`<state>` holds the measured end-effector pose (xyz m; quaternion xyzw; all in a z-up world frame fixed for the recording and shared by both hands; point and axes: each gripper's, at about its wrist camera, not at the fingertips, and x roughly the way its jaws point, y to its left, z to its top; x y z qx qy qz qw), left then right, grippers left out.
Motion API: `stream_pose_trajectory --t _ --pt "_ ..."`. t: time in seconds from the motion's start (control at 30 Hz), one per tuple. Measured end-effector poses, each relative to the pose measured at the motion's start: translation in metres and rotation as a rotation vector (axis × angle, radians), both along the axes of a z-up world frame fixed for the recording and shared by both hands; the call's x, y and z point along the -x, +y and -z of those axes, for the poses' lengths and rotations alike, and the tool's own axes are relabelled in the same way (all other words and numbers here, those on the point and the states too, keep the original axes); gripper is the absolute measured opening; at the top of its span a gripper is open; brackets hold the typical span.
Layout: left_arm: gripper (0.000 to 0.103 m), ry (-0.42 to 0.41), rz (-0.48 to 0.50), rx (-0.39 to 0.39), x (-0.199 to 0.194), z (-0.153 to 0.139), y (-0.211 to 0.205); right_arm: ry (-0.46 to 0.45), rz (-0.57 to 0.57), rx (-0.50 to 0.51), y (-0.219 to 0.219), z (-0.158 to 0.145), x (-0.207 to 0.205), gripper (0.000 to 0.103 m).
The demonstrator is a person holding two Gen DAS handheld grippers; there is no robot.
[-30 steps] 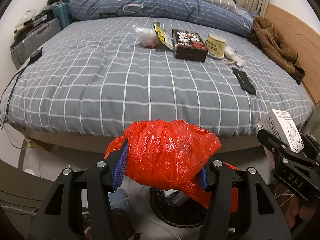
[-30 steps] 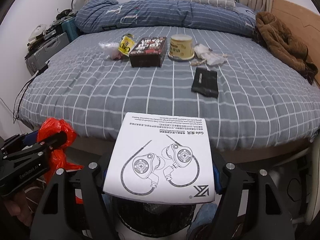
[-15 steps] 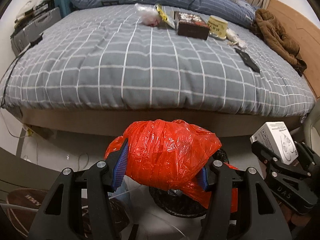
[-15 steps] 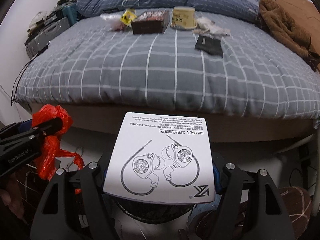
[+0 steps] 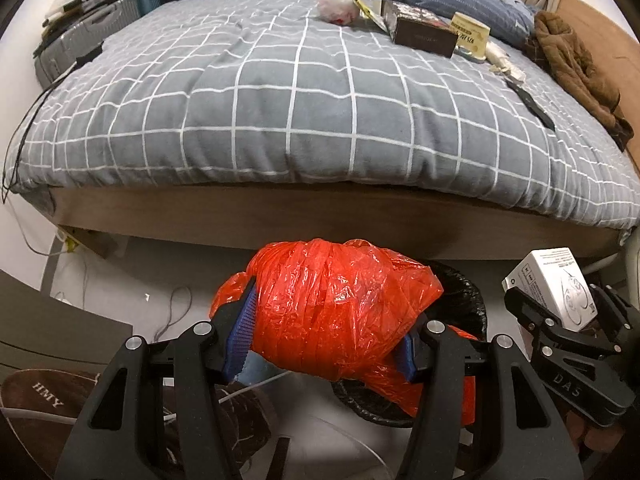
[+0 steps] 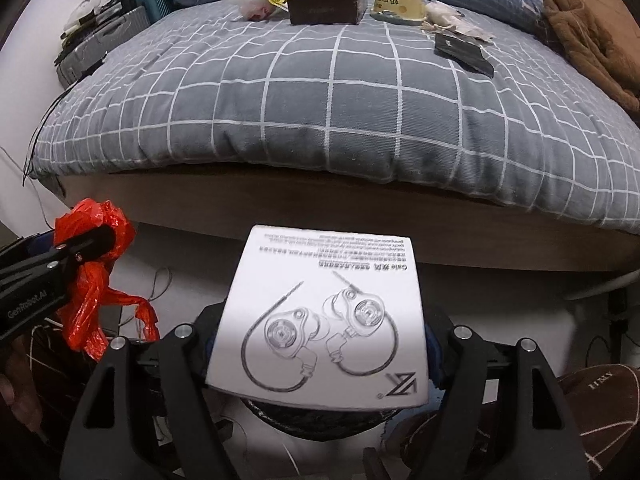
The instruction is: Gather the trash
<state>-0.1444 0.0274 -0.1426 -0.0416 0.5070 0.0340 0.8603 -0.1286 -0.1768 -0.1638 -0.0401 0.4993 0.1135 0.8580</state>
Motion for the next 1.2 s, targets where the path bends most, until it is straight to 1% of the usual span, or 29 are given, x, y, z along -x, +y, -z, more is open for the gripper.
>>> stream_pose_trajectory --t 0.03,0.13,0.33,0.63,0.87,0.97,1.03,1.1,1.13,1.2 --pt "0.056 0.003 0.003 0.000 -0.001 0.002 -0.001 -0.013 0.004 0.006 -0.002 -0.001 0.001 0.080" --pt "0.056 0.012 0.018 0.006 -0.003 0.006 -0.009 -0.036 0.021 0.020 -0.009 -0.005 0.001 0.087" --pt "0.056 0.017 0.068 0.020 -0.013 0.010 -0.037 -0.047 0.077 0.057 -0.037 -0.008 0.000 0.093" --pt "0.056 0.043 0.155 0.034 -0.022 0.017 -0.088 -0.038 0.166 0.073 -0.085 -0.006 0.002 0.093" --pt "0.057 0.041 0.194 0.051 -0.024 0.019 -0.115 -0.040 0.202 0.068 -0.104 -0.009 0.003 0.093" --pt "0.063 0.034 0.195 0.043 -0.023 0.020 -0.116 -0.041 0.205 0.066 -0.105 -0.009 0.004 0.093" --pt "0.071 0.021 0.182 0.024 -0.023 0.019 -0.114 -0.042 0.204 0.064 -0.104 -0.009 0.003 0.093" --pt "0.074 0.015 0.177 0.016 -0.022 0.019 -0.112 -0.047 0.198 0.065 -0.101 -0.010 0.003 0.093" --pt "0.079 0.014 0.174 0.013 -0.022 0.018 -0.110 -0.048 0.195 0.066 -0.100 -0.010 0.002 0.093" --pt "0.085 0.004 0.171 0.007 -0.021 0.016 -0.108 -0.053 0.187 0.065 -0.097 -0.013 0.002 0.093"
